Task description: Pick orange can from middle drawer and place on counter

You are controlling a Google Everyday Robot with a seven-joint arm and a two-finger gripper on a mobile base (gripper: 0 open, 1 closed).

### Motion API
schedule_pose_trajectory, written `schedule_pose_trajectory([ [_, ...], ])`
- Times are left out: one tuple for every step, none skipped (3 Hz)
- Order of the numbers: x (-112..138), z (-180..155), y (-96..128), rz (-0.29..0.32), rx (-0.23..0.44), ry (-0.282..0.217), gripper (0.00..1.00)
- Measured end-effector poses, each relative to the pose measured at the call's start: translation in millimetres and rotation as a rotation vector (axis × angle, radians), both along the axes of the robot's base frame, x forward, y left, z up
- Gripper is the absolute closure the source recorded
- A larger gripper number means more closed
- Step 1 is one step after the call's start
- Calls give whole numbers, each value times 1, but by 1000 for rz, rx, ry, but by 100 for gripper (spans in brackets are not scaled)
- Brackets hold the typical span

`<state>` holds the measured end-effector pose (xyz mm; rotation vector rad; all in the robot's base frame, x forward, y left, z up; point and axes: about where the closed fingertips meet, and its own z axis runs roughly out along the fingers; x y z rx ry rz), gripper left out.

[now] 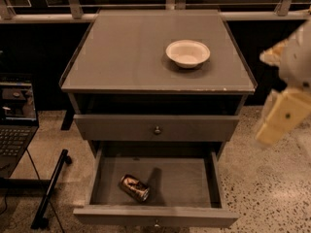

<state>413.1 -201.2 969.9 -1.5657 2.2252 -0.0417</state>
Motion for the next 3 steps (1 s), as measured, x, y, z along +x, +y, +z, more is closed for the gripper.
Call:
schedule_pose_trajectory([
  [-32,-41,7,-103,165,-5,0],
  [-50,-104,16,-198,339,13,0],
  [-54,-119,18,-266,411,0,0],
])
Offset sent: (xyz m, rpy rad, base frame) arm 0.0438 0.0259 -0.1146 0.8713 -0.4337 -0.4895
